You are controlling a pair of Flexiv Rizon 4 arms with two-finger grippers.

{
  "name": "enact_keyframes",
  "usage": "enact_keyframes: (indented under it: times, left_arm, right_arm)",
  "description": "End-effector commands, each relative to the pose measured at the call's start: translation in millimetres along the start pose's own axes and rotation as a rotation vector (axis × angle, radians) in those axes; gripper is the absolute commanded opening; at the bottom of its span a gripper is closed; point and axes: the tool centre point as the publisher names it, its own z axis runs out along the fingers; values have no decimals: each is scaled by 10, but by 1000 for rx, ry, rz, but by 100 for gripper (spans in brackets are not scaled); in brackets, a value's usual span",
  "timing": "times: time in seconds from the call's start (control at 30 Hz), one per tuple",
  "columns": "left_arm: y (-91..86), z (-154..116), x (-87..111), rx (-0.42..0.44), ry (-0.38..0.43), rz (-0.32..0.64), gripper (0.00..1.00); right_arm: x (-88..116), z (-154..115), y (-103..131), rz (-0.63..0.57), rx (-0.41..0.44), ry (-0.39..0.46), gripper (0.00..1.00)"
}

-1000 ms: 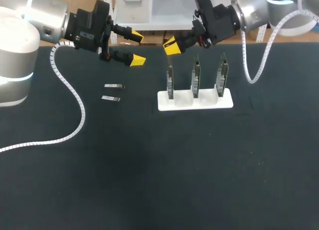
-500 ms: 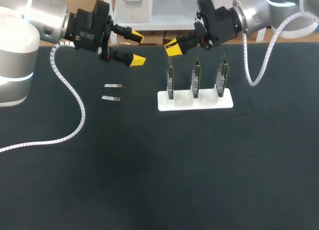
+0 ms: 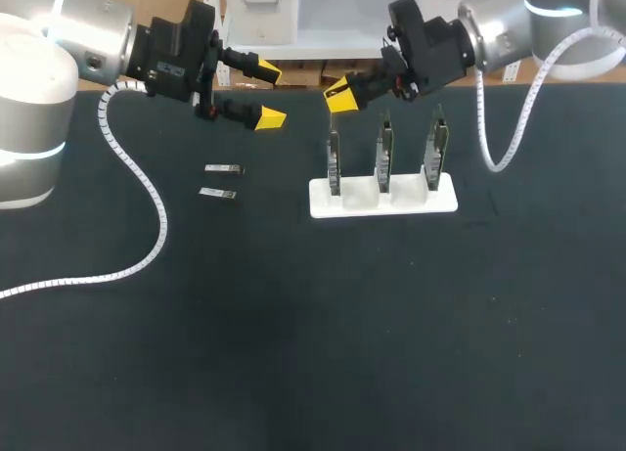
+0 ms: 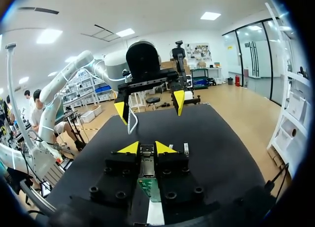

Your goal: Pick up the optical module with the left hand, and insert it into the network port with the right hand.

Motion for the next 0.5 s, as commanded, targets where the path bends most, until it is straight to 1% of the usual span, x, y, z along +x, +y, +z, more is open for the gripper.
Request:
enact_keyframes:
  times: [0.03,0.23,0.5]
  left_arm:
    - [-4,6,-8,-2,5,-3,100]
    - [-4,6,-8,-2,5,-3,100]
    - [-4,6,-8,-2,5,-3,100]
  right_arm:
    - [23,23,14,-12,4,14,0]
    - [-27,21,27,-39,15,52,0]
    - [-31,8,28,-40,21,58,0]
